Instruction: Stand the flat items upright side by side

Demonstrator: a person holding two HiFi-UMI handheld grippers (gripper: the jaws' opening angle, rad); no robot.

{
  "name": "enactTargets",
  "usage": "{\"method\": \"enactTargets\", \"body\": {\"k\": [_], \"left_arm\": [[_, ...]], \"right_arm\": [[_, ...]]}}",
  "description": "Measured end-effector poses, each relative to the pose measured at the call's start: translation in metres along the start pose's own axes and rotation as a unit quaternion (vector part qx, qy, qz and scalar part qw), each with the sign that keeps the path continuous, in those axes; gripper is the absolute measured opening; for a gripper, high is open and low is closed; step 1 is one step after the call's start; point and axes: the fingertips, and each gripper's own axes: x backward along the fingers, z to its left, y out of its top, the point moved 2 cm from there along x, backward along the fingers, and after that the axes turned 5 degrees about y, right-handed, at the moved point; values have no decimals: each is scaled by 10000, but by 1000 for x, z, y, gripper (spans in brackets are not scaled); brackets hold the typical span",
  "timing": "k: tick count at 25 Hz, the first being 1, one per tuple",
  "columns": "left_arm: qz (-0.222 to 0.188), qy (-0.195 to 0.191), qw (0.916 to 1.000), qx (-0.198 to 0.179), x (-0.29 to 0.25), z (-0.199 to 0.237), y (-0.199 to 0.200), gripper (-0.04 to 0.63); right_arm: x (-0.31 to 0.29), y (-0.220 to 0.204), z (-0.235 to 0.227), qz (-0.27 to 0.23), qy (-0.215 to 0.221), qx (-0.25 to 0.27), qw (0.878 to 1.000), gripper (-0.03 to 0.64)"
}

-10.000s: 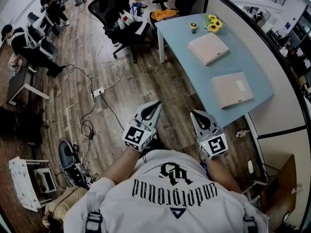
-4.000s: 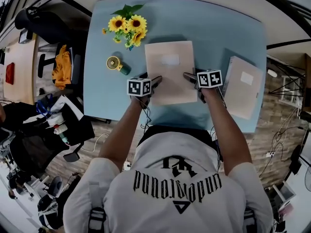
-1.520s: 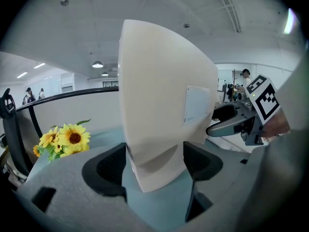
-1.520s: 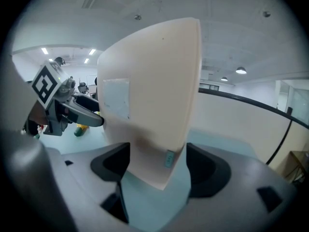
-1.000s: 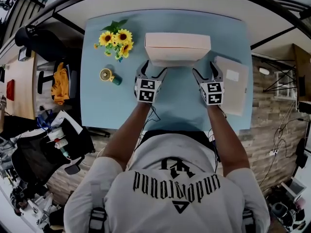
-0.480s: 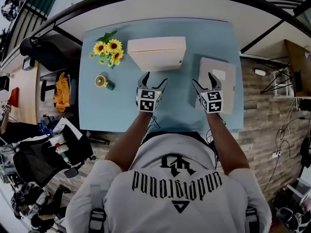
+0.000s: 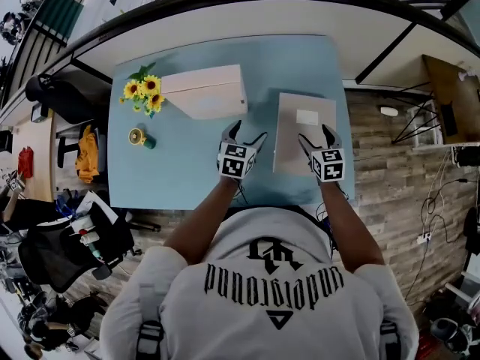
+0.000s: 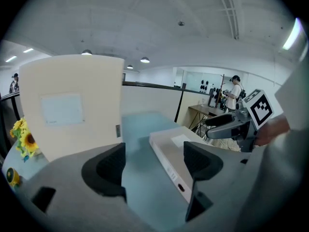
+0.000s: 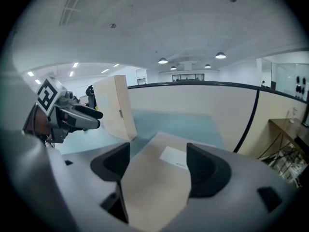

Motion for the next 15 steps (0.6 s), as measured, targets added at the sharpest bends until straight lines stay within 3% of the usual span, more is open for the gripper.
{"method": "enactTargets", "body": {"k": [6, 15], "left_arm": [[384, -446, 9982, 100, -43, -59, -5, 391], [1005, -568, 9928, 325, -93, -94, -35, 396]], "right_arm": [[19, -27, -48, 199, -37, -214, 9996, 371], [21, -77, -98, 734, 192, -830, 9937, 379]]}}
